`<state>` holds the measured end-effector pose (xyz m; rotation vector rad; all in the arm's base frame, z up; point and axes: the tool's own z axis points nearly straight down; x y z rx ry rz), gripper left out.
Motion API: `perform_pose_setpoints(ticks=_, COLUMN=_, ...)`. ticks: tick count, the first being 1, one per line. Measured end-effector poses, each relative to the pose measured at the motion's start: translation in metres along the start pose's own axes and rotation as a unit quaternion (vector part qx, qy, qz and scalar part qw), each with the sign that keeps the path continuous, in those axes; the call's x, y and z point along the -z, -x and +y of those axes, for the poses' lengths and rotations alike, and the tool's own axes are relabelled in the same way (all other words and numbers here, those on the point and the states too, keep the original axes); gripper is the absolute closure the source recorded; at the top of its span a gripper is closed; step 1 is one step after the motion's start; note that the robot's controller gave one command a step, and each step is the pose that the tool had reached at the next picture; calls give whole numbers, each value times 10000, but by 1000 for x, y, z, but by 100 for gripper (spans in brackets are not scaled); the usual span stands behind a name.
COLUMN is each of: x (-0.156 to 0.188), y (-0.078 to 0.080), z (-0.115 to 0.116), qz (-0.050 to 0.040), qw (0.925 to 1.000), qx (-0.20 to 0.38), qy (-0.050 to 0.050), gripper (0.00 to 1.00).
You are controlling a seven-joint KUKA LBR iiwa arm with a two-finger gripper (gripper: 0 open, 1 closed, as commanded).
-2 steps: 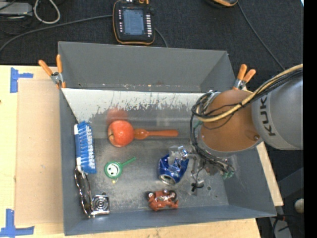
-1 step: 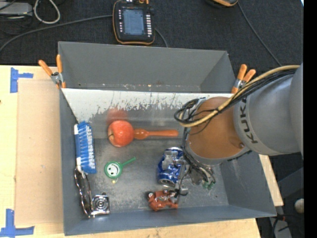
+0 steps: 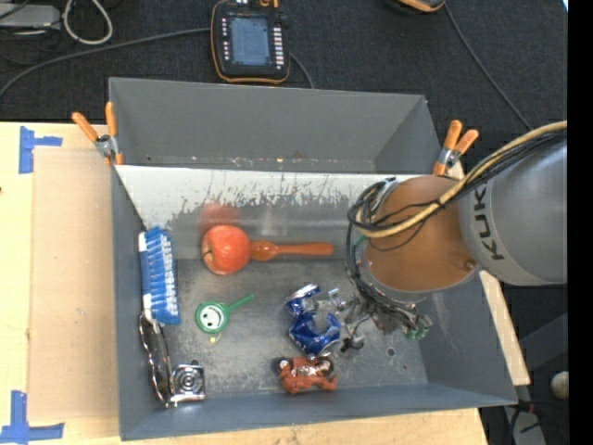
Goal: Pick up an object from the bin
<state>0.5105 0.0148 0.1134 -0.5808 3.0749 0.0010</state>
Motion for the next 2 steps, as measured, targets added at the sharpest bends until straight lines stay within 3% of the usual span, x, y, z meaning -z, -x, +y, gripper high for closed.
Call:
perform_pose_setpoints(ticks=1, x=0, y=0, z=0, qz=-1, qw=10000, qx=2, qy=-1, gripper=100)
perform_pose_setpoints(ticks=2, x=86, y=10, z=5, qz=-42, qw=10000, qx=29, qy=-8, gripper=100)
